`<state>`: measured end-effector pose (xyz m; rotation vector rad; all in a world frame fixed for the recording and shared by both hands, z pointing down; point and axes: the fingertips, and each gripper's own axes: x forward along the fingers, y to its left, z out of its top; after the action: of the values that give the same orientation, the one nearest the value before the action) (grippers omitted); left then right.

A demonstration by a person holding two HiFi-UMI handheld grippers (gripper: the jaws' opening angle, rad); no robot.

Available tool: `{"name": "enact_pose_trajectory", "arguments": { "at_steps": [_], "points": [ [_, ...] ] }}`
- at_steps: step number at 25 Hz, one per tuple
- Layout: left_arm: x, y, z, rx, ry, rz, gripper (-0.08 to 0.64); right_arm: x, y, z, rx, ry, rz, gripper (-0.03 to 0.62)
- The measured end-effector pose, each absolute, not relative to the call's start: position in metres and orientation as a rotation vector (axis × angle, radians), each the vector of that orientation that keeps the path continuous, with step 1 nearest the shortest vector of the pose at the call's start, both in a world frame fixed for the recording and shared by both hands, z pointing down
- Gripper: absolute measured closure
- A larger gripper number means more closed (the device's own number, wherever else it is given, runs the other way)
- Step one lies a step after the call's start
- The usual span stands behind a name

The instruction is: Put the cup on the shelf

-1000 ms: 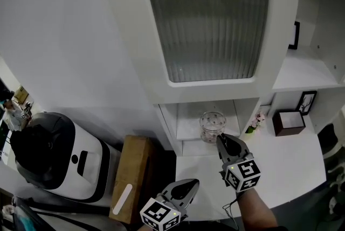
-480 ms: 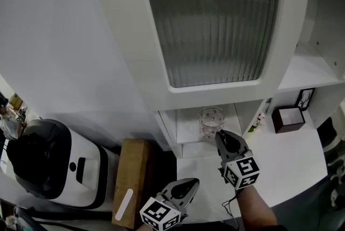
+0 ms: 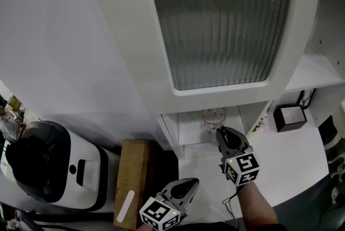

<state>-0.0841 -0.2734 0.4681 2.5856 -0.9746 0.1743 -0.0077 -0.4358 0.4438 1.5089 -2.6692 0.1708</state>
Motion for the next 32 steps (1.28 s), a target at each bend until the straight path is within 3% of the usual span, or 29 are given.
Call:
{"name": "enact_pose_trajectory", "arguments": {
  "at_steps": [16, 21, 32],
  "points": [
    [-0.076, -0.274, 0.470, 2.569, -0.990, 0.137, 0.555, -0.012, -0.439, 0.456, 1.444, -2.623, 0.167, 0.561],
    [-0.069, -0.267, 0.469, 2.574, -1.007, 0.150, 0.555, -0.003, -0.427, 0.462, 1.438, -2.618, 0.184, 0.534],
    [-0.035, -0.243, 0.460, 2.579, -1.022, 0.136, 0.555, 0.022, -0.390, 0.457, 1.398, -2.657, 0.198, 0.556]
  ]
}}
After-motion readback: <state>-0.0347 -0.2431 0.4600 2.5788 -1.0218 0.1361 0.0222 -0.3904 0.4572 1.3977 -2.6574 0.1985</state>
